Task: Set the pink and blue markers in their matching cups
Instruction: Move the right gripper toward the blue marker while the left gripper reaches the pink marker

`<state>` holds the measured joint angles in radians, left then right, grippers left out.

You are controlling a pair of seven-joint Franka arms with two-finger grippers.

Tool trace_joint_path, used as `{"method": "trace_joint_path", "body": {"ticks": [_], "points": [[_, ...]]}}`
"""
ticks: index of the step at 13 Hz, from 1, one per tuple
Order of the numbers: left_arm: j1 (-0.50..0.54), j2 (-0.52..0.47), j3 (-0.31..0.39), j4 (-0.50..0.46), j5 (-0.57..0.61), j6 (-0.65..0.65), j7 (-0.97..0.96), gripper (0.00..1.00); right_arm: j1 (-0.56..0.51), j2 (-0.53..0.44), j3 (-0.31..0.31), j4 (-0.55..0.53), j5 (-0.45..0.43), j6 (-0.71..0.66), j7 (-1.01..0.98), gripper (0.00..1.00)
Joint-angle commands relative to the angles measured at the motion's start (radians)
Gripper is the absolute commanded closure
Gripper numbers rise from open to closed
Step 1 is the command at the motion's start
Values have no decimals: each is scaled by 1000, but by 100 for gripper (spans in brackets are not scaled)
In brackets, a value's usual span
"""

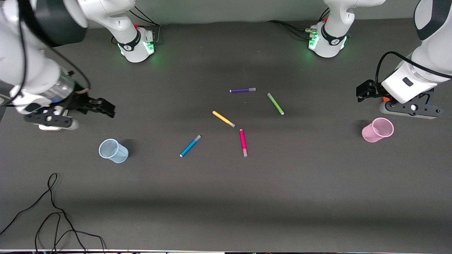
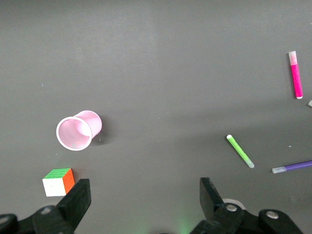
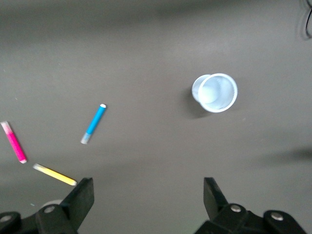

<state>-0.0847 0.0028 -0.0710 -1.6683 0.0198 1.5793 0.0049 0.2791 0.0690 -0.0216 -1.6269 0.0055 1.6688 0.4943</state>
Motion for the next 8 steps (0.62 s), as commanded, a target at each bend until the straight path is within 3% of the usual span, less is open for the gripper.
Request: {"method": "trace_joint_path", "body": {"ticks": [1, 4, 8], "points": [[-13, 19, -4, 19, -6, -7, -8, 1, 84, 18, -8, -2, 13, 40, 209, 0], [-17, 32, -7, 19, -52, 21, -26, 1, 152, 67, -6, 10, 83, 87, 505, 0], [-101, 95, -38, 21, -55, 108, -234, 1, 256, 135, -6, 13, 85, 163, 856, 0]]}}
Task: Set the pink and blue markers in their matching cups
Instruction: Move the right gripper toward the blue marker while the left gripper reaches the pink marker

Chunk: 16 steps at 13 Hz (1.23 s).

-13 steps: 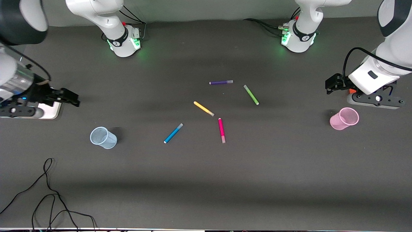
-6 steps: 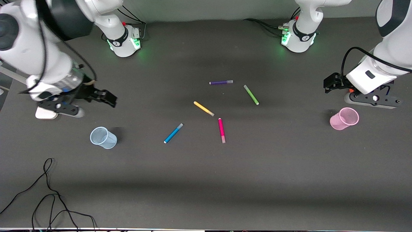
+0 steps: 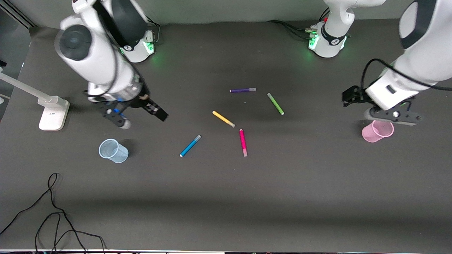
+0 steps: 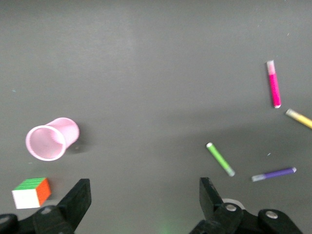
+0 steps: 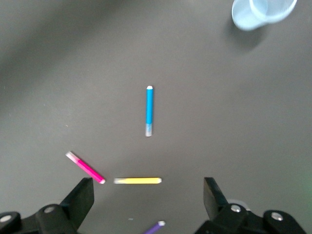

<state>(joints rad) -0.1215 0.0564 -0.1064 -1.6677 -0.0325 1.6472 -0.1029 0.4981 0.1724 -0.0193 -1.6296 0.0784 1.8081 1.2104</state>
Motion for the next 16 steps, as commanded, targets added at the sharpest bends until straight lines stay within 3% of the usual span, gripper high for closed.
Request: {"method": "trace_joint_path", "body": {"ticks": [1, 4, 9, 12, 16], "points": [[-97, 66, -3, 19, -3, 75, -186, 1, 52, 47, -8, 17, 11, 23, 181, 0], [-190, 160, -3, 20, 3, 175, -348, 1, 63, 68, -8, 11, 11, 13, 286, 0], [-303, 315, -1, 19, 17, 318, -506, 1, 62, 81, -8, -42, 14, 26, 301, 0], [-351, 426, -1, 17, 17, 416, -515, 2, 63, 82, -8, -129, 14, 129, 311, 0], [-444, 548, -1, 17, 17, 552, -697, 2, 65, 110, -8, -222, 14, 296, 313, 0]]}}
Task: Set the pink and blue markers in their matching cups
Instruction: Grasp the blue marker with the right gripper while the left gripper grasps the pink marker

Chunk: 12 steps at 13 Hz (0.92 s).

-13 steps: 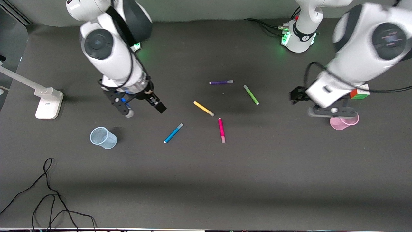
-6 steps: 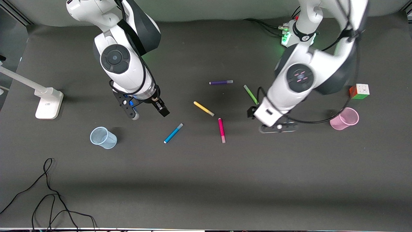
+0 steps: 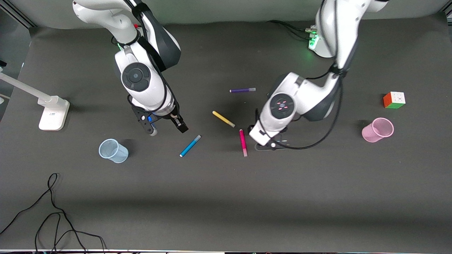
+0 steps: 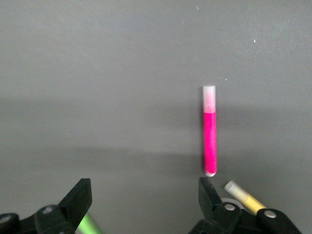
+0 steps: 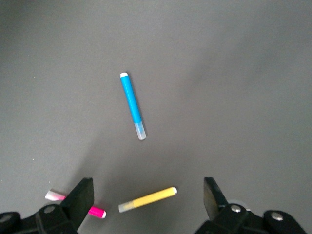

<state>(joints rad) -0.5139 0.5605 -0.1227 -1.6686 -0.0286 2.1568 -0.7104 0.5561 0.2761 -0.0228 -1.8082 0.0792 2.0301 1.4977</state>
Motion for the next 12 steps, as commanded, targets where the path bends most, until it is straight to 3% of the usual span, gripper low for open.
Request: {"method": "trace_joint_path", "body": {"ticks": [1, 10, 11, 12], "points": [[-61, 73, 15, 18, 13, 81, -104, 2, 8, 27, -5, -60, 13, 119, 26, 0], [-104, 185, 14, 18, 10, 233, -190, 5, 59, 248, -11, -86, 2, 413, 92, 0], [-107, 190, 15, 20, 12, 236, -190, 12, 61, 267, -11, -89, 2, 430, 92, 0], [-109, 191, 15, 20, 13, 236, -189, 39, 59, 281, -11, -91, 2, 446, 92, 0]]}}
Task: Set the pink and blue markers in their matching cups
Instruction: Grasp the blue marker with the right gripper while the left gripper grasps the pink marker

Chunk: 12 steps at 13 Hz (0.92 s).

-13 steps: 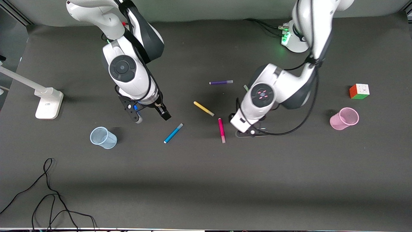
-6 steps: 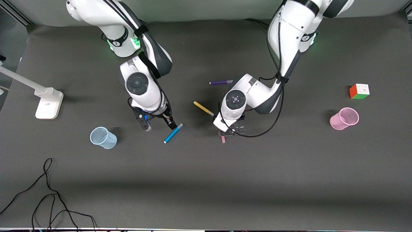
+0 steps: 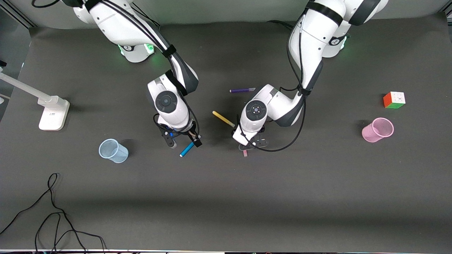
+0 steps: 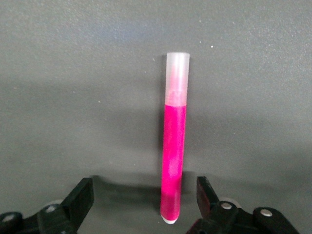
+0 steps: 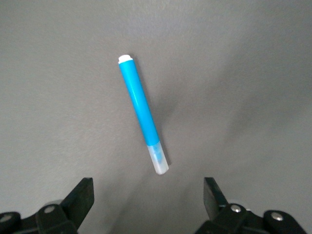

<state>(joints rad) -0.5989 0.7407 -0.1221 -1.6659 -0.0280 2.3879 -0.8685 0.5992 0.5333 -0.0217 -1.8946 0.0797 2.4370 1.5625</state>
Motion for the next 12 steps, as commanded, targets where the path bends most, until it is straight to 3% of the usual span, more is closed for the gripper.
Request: {"method": "trace_joint_path", "body": {"ticks": [1, 2, 5, 6, 7, 12], "points": [[-24, 11, 15, 17, 13, 5, -29, 67, 16, 36, -14, -4, 2, 49, 27, 0], [-24, 11, 15, 17, 14, 5, -29, 79, 14, 49, -14, -4, 2, 57, 27, 0], [-24, 11, 15, 17, 22, 5, -29, 77, 13, 76, -15, -6, 0, 73, 24, 0], [-24, 11, 16, 17, 23, 5, -27, 83, 11, 80, -15, -6, 0, 74, 18, 0], [-22, 11, 16, 17, 33, 5, -27, 98, 7, 82, -15, -6, -1, 74, 13, 0], [-9, -30, 24, 14, 42, -24, -26, 100, 2, 97, -17, -4, -3, 100, -32, 3]]}}
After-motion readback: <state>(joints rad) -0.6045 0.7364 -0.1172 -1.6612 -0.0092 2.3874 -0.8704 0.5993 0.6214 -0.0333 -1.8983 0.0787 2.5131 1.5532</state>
